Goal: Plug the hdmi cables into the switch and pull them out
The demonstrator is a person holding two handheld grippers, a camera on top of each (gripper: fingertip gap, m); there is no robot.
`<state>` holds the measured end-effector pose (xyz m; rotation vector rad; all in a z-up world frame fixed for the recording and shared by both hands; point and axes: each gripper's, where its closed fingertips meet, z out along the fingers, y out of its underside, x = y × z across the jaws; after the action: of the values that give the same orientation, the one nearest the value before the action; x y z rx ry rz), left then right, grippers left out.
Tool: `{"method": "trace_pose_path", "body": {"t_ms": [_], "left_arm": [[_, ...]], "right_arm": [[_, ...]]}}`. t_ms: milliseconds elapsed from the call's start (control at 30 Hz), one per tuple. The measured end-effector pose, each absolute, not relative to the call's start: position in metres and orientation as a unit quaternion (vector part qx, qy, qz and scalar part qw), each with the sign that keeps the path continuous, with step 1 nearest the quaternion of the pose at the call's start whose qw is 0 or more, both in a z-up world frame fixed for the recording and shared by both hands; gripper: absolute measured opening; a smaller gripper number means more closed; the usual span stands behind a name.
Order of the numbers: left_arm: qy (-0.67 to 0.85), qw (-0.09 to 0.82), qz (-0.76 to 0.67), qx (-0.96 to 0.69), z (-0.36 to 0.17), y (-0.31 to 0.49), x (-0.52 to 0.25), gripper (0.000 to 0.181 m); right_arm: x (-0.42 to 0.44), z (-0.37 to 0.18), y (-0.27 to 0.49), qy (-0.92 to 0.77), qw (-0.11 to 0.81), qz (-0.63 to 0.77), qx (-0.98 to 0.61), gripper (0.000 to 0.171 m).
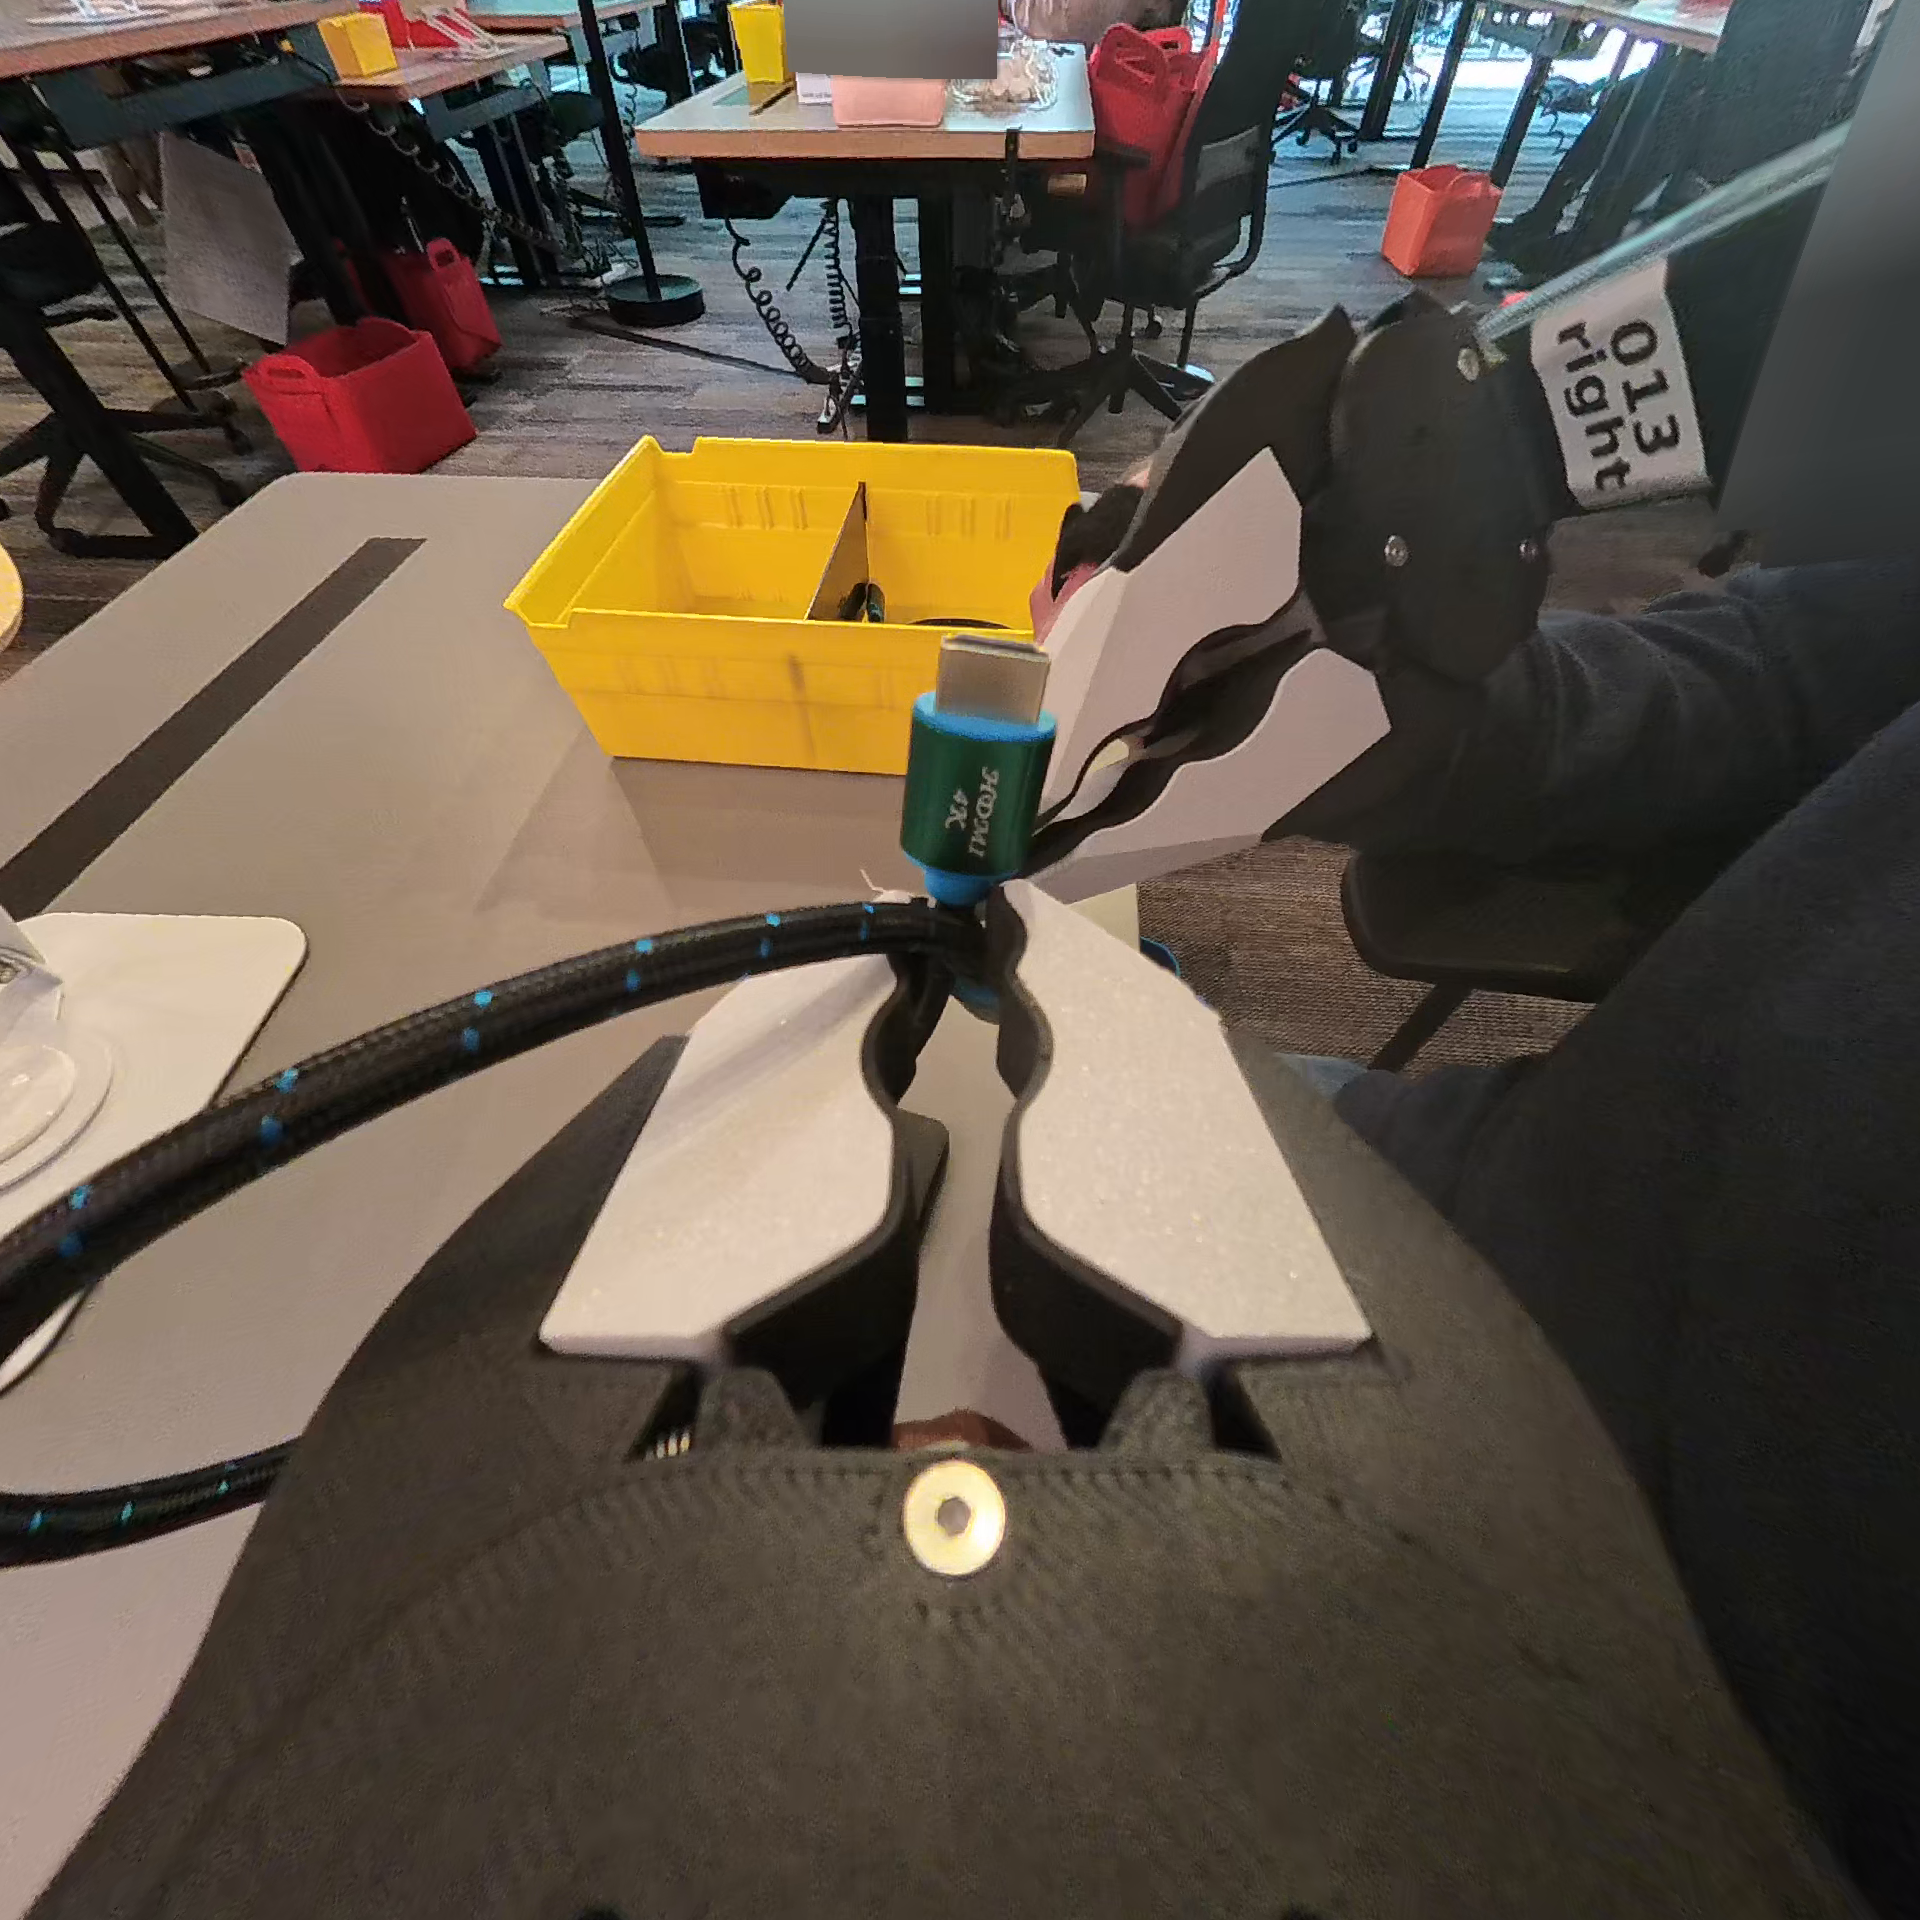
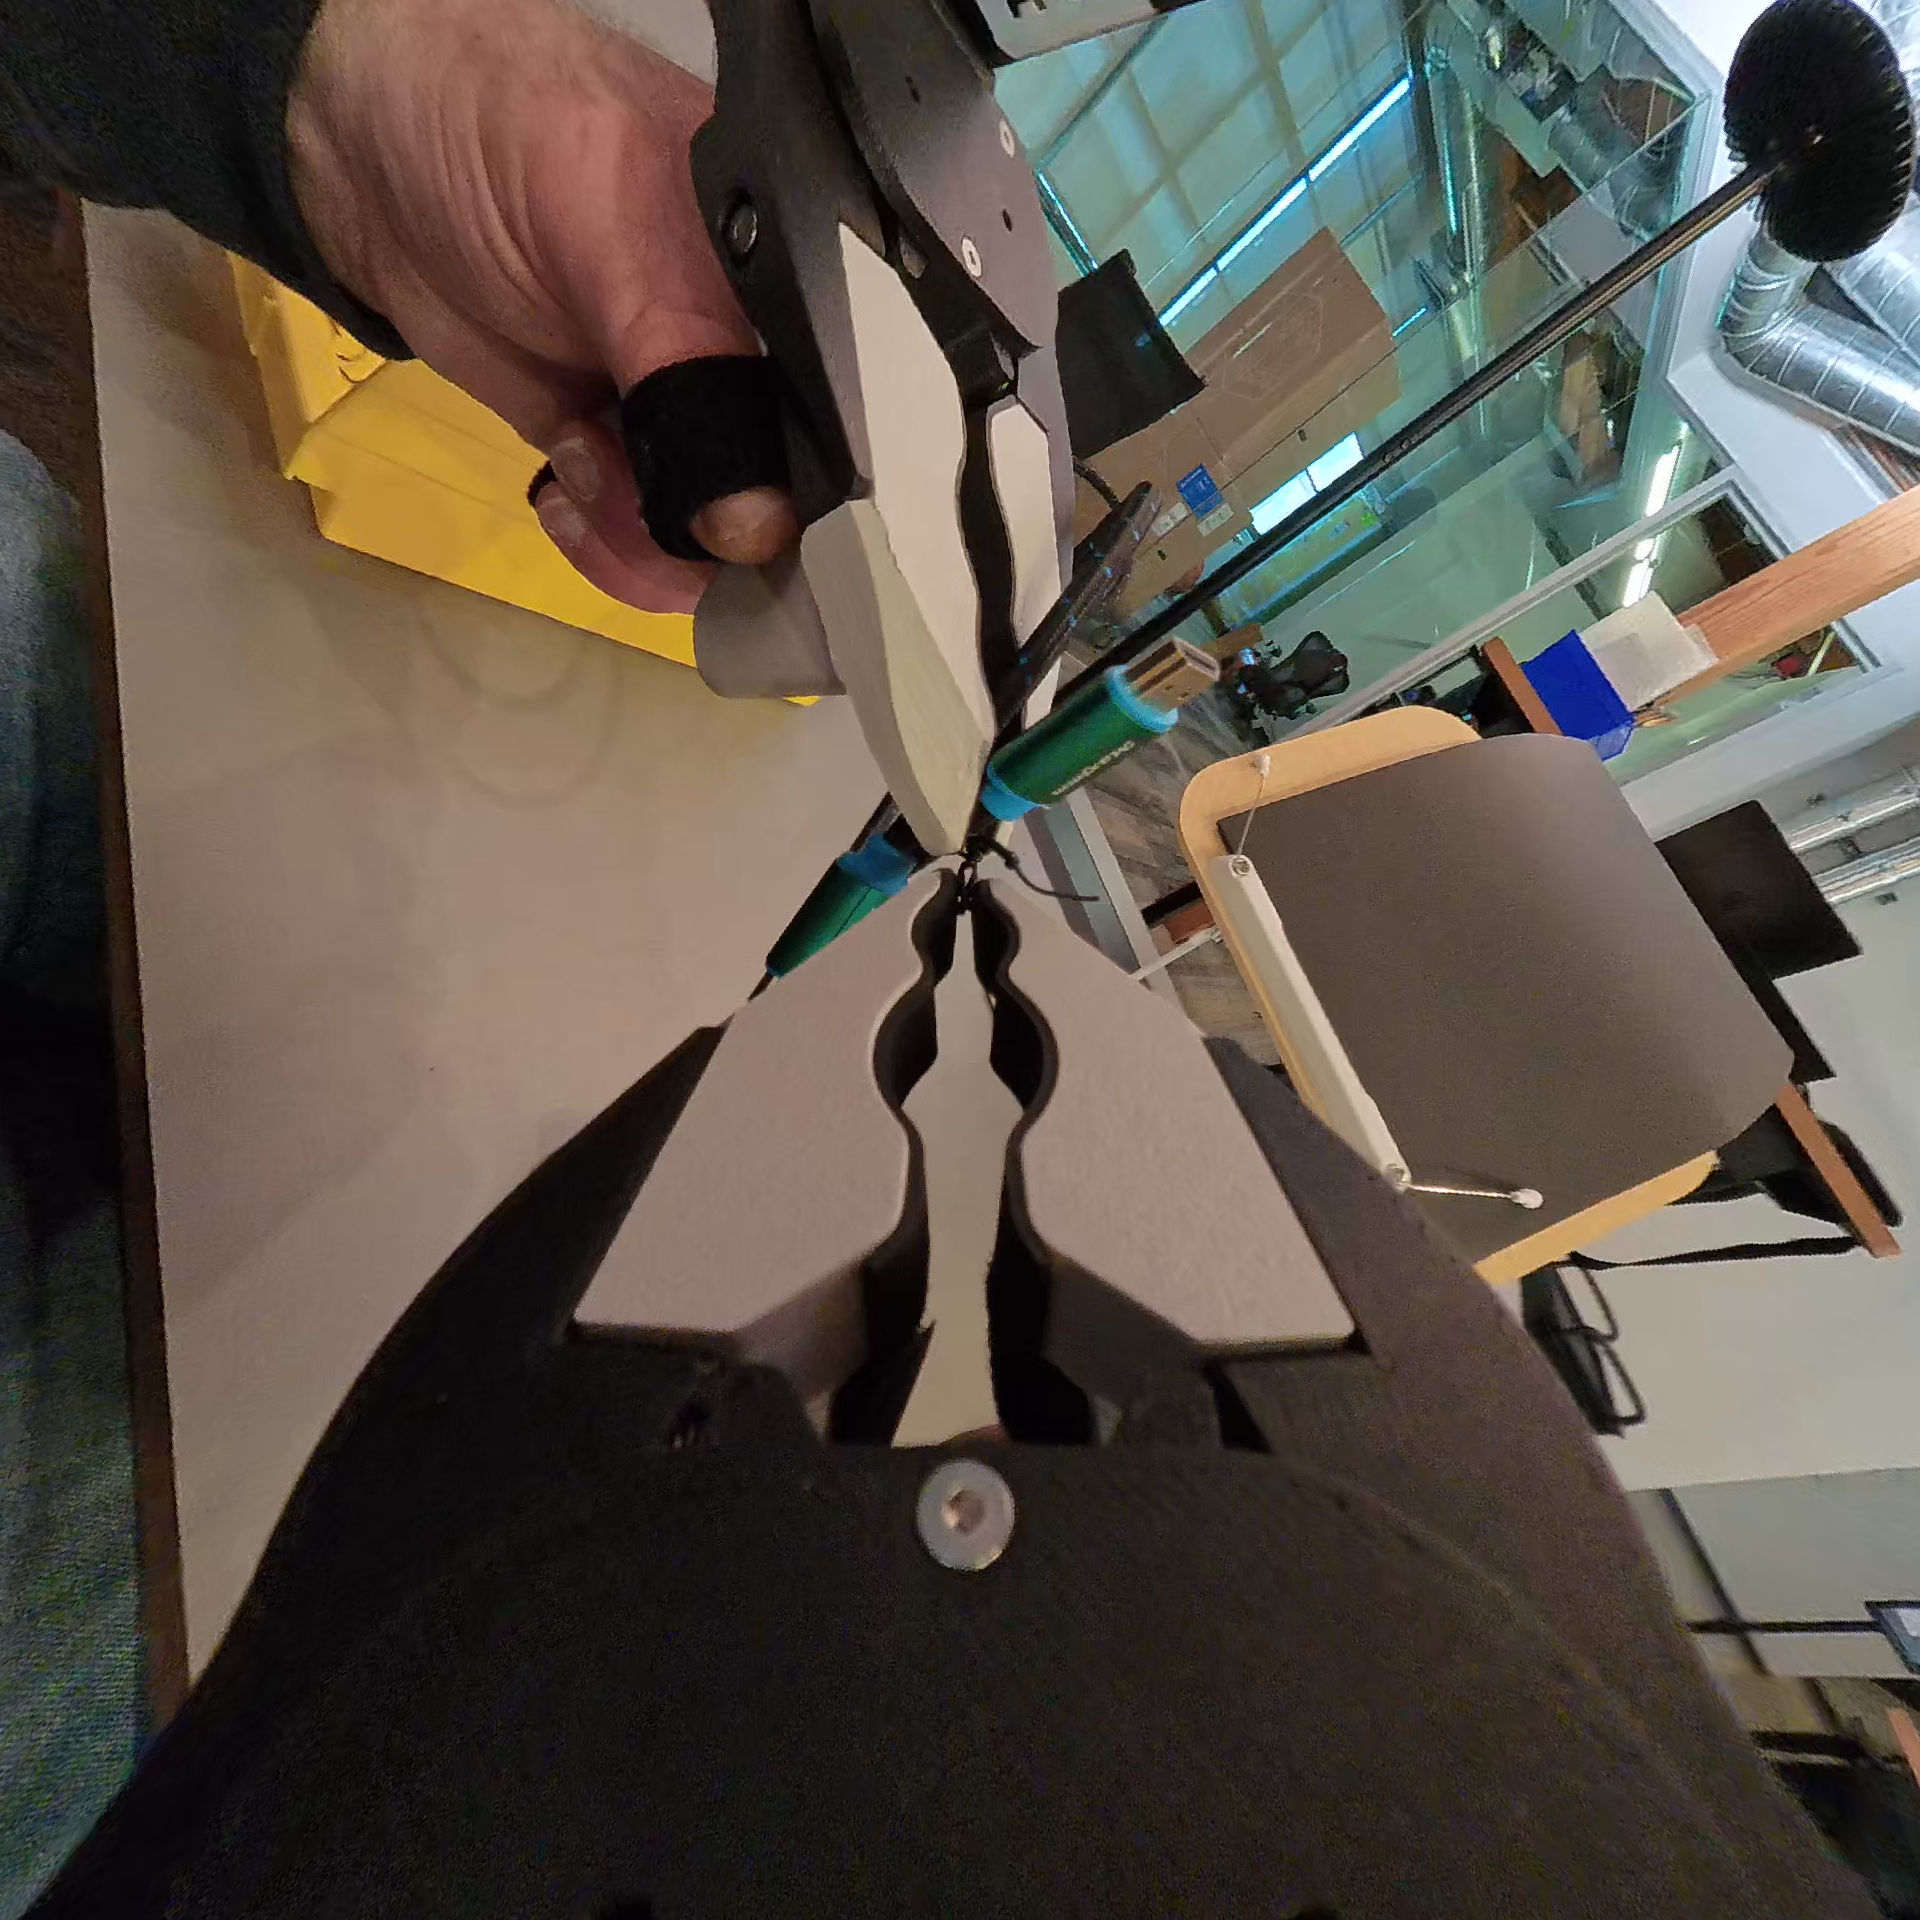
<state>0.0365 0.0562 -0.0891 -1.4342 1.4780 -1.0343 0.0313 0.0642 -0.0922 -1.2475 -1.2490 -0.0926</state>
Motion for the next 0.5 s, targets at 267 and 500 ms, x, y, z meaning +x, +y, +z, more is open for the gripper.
{"method": "trace_pose_path", "body": {"t_ms": [267,500], "left_arm": [[0.613,0.432,-0.357,-0.557,-0.0939,0.0573,0.0376,0.010],[0.653,0.470,-0.281,-0.523,-0.0972,0.0553,0.0383,0.011]], "right_arm": [[0.0319,-0.0965,0.0630,-0.474,0.596,0.175,-0.623,0.000],[0.0314,-0.0995,0.0576,-0.340,0.486,0.460,-0.660,0.000]]}}
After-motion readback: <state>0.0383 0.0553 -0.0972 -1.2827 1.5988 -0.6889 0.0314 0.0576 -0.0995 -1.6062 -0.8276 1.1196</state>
